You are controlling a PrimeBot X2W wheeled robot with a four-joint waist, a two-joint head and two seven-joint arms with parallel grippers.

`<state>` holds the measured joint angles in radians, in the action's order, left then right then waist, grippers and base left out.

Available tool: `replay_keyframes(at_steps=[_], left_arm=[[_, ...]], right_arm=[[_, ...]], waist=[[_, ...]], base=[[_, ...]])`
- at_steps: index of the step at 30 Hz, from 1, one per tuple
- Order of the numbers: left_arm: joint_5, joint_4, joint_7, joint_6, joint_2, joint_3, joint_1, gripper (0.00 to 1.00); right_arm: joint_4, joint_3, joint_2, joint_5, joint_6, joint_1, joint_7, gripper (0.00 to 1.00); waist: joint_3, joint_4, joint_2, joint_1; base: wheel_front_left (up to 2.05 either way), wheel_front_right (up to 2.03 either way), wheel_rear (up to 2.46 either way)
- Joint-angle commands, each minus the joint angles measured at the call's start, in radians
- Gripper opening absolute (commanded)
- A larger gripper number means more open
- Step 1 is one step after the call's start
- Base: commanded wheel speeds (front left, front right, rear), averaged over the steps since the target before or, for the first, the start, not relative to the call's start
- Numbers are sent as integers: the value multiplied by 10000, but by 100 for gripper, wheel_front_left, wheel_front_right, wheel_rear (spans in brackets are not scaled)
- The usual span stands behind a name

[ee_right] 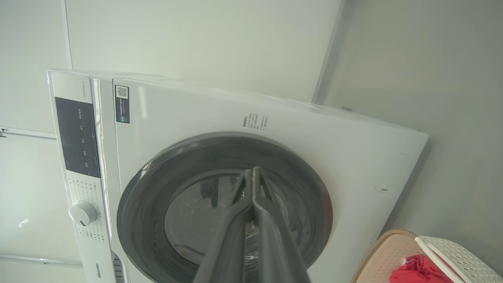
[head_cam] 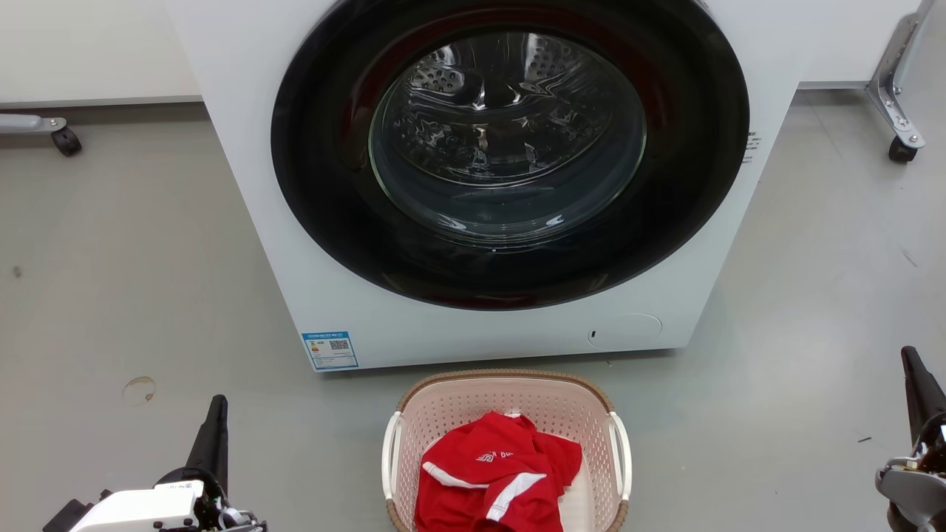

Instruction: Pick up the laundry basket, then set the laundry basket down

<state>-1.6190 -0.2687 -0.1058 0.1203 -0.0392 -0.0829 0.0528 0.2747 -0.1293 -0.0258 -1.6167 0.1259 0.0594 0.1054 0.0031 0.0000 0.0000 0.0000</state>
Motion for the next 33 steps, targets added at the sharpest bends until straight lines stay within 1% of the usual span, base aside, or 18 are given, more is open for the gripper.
replay_keyframes(at_steps=[1, 33], left_arm=[[111, 237, -80, 104, -113, -316, 553, 0], [112, 237, -82, 104, -112, -318, 553, 0]], right_arm=[[-299, 149, -248, 87, 48, 486, 83, 0], [-299, 147, -246, 89, 48, 486, 85, 0]], waist=[[0, 0, 0, 0], [0, 0, 0, 0]], base=[[0, 0, 0], [0, 0, 0]])
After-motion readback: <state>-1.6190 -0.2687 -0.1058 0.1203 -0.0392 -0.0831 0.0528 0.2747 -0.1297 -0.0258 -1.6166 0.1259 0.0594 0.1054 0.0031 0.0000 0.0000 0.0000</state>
